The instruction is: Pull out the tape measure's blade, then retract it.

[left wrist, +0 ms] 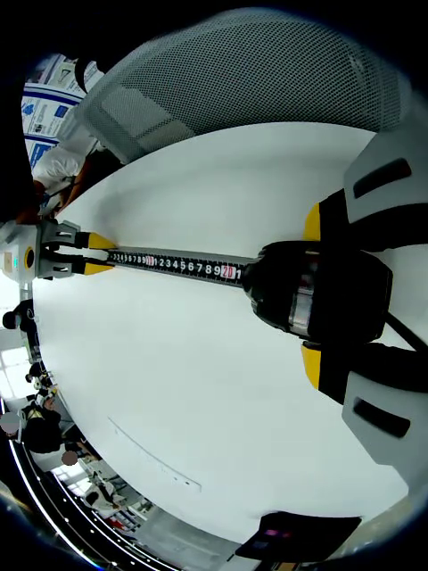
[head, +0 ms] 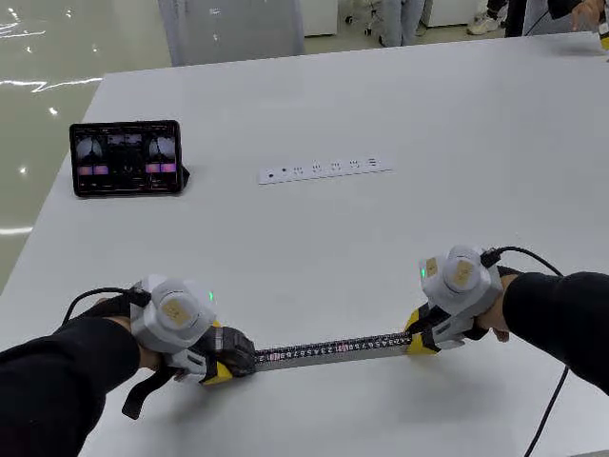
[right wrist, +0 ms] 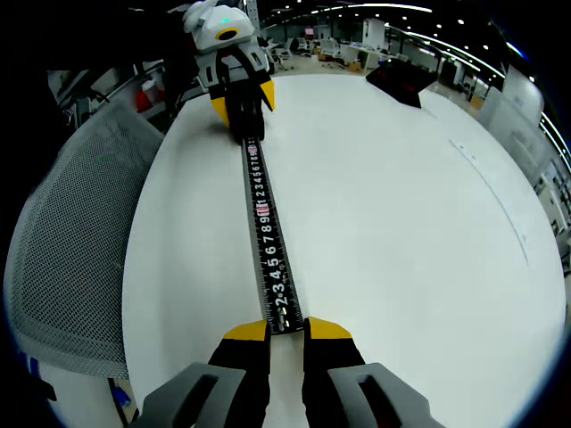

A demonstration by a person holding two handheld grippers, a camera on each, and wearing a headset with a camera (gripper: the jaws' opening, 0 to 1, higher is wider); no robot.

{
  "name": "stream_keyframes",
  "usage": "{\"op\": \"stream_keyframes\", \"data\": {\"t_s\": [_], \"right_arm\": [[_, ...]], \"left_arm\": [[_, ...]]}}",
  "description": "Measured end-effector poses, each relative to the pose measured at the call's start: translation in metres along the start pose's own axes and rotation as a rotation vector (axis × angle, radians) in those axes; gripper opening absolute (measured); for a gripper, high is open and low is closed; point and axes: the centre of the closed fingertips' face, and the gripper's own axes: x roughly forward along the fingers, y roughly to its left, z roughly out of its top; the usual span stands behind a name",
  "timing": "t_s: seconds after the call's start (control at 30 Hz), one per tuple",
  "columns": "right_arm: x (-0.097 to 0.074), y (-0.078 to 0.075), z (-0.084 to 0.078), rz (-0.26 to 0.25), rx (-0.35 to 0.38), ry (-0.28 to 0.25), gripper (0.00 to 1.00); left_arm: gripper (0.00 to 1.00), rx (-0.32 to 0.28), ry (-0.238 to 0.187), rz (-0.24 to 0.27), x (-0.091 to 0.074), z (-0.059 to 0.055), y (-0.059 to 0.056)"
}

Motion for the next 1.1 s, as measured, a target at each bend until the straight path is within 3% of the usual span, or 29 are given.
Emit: {"op": "stream_keyframes", "data": {"t_s": [0.83,1.1], "right_arm": [[-0.007,-0.004,-0.012,-0.002,0.04,-0.001,0.1],[-0.006,-0.004,-0.011,0.0,0.001,0.025,0.1]], "left_arm": [[0.34,-0.003,-0.002,0.003,0.0,0.0,0.0],[0.35,-0.008,-0.009,0.006,0.001,0.001,0.0]]}}
